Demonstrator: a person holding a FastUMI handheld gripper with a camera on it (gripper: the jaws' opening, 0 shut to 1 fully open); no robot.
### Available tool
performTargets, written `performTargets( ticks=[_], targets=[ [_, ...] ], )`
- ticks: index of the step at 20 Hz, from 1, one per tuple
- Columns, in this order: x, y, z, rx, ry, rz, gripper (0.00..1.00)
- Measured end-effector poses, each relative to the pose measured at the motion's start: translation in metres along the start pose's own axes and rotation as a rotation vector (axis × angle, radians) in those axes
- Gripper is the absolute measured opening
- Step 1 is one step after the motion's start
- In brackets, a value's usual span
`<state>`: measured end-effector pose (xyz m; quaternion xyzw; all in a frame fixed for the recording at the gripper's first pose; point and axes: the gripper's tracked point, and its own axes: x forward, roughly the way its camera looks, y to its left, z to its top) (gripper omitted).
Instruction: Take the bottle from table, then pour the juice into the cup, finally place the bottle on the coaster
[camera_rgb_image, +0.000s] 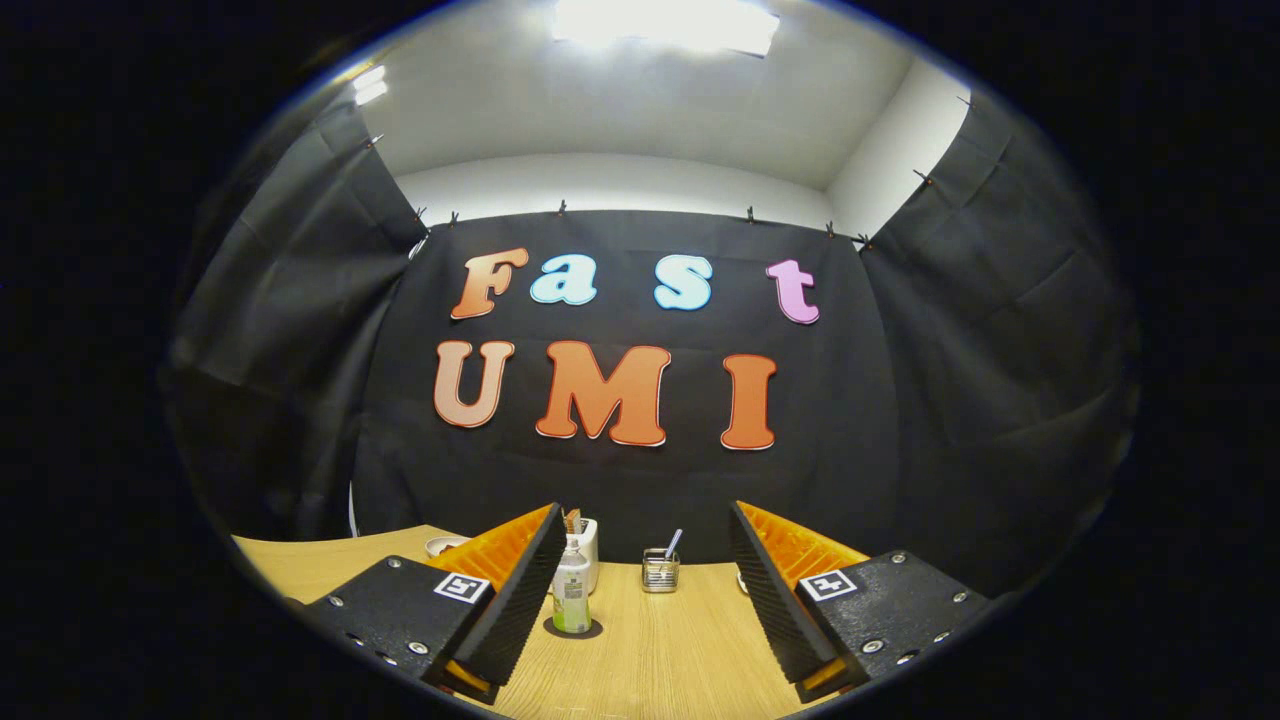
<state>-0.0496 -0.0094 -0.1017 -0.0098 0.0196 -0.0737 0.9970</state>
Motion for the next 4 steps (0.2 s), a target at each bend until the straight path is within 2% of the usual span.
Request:
performTargets(
  ticks=[4],
  targets=[
    [0.0039,-0.0011,-0.0049,0.009,0.015,-0.01,0.97]
  ],
)
